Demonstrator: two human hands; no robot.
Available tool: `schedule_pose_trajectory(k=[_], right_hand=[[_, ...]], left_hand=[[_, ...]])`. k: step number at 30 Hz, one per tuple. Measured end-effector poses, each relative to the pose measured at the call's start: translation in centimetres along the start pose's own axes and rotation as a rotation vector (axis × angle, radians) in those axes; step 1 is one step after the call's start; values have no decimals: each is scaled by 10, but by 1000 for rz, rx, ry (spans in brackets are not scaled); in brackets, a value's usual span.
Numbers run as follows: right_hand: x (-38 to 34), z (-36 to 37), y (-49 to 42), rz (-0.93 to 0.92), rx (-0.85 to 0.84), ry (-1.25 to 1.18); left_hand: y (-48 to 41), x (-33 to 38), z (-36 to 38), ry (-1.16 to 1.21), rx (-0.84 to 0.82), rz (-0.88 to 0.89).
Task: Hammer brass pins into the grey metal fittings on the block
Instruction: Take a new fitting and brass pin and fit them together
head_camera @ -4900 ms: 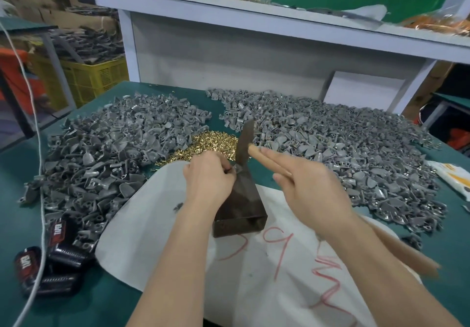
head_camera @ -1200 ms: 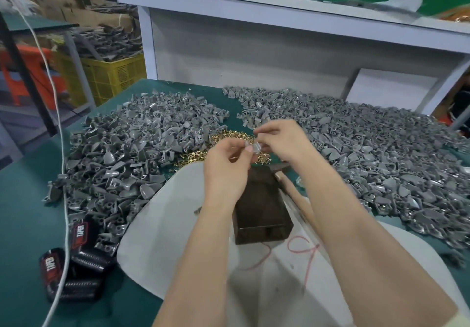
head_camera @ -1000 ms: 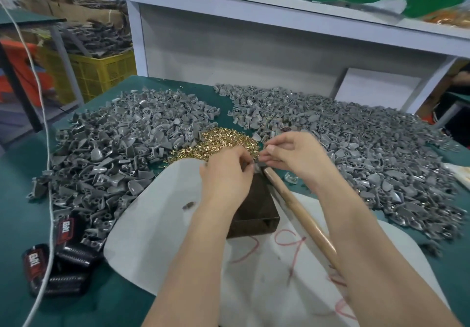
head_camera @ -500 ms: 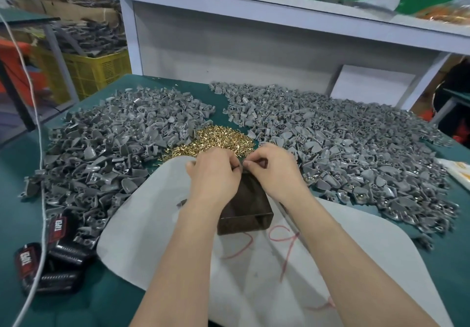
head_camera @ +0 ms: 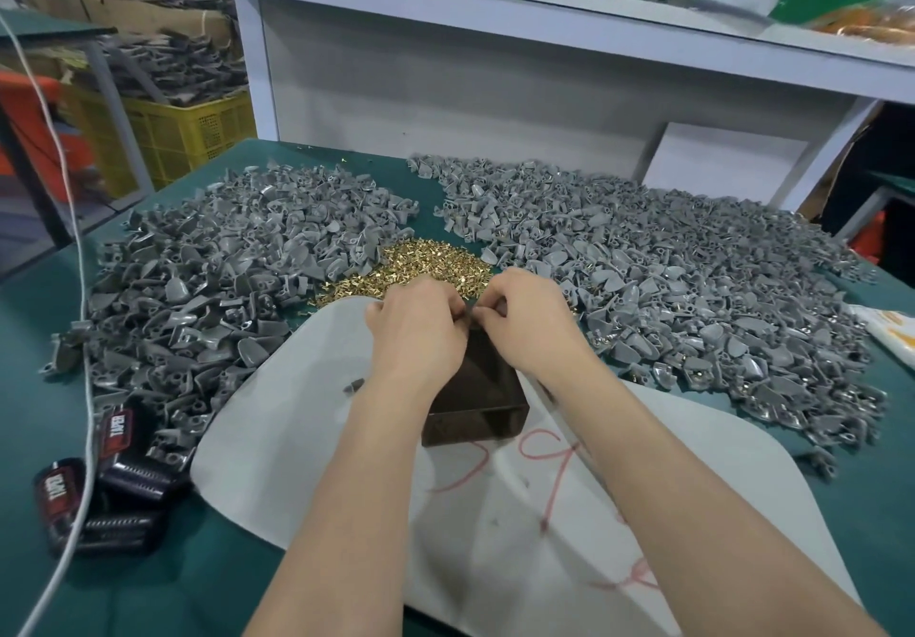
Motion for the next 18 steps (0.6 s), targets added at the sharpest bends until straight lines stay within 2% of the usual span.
schedule_pose_trajectory(k=[4, 7, 10, 12, 15, 18], right_hand=[[0, 0, 2, 6, 11, 10], [4, -3, 7, 4, 7, -89], [24, -17, 10, 113, 26, -211], [44, -20, 14, 196, -44, -70], [57, -1, 29, 222, -296, 295], [57, 10, 27, 225, -323, 291]], left_hand=[[0, 1, 0, -8, 1, -2], [0, -1, -1, 1, -9, -21], [0, -2, 0, 14, -25, -30], [0, -4, 1, 30, -29, -36], [0, -5, 3, 45, -42, -50], [0, -6, 4, 66, -49, -63]])
Point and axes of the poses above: each hand's wrist, its own y-axis away from the middle knuckle, its own z-axis out of the palm, x = y × z, the point moved 7 cm from there along -y, towards the middle knuckle, and after that the axes turned 9 degrees about x, right-handed, at the moved point
